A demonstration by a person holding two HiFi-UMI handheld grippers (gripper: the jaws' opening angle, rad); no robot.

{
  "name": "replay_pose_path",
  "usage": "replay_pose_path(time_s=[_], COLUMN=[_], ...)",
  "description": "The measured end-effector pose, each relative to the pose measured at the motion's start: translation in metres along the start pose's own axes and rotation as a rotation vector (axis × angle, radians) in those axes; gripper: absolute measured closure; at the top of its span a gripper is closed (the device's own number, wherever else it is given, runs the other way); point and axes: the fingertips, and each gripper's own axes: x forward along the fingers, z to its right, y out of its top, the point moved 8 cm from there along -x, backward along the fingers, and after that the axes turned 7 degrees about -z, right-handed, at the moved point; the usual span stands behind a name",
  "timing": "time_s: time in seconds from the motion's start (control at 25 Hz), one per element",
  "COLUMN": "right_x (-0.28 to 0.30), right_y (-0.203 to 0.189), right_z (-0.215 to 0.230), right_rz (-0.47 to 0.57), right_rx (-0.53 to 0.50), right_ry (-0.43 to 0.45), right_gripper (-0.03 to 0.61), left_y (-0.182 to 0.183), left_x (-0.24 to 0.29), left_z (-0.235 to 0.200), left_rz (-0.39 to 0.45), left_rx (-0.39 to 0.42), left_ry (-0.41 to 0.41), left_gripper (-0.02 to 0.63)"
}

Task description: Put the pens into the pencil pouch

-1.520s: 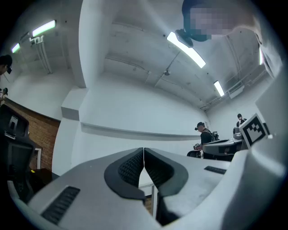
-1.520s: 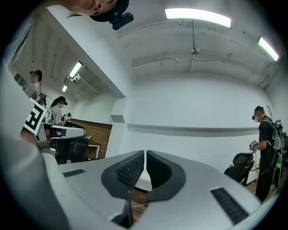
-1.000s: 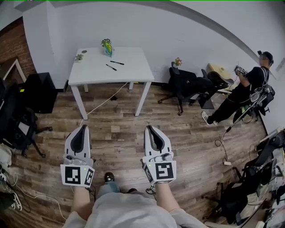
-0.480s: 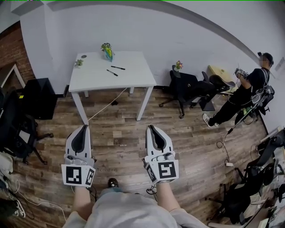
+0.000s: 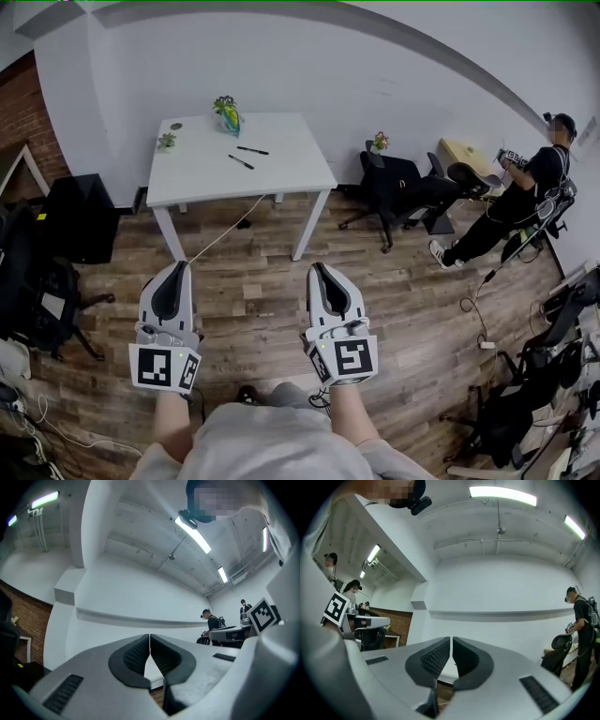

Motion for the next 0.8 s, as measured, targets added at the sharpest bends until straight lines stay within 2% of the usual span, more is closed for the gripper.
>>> replay_pose_path(time_s=[0.24, 0.44, 0.8], right_x=[0.026, 0.068, 0.179], right_y=[-0.007, -0.013, -0.005], right_z=[0.004, 0.018, 0.067], right_rz=[-0.032, -0.029, 0.014], right_rx=[0.002, 0.005, -0.002], right_ry=[-0.007, 0.004, 0.053], right_gripper=[0.541, 0.541, 0.541], left_y=[-0.017, -0.027, -0.024], left_x=[0.024, 0.056, 0.163], left_z=[-0.016, -0.033, -0.064], left_rz=[-0.025, -0.032, -0.001], left_rx=[-0.033, -0.025, 0.008], left_ry=[-0.001, 0.016, 0.05], left_gripper=[0.586, 0.586, 0.586])
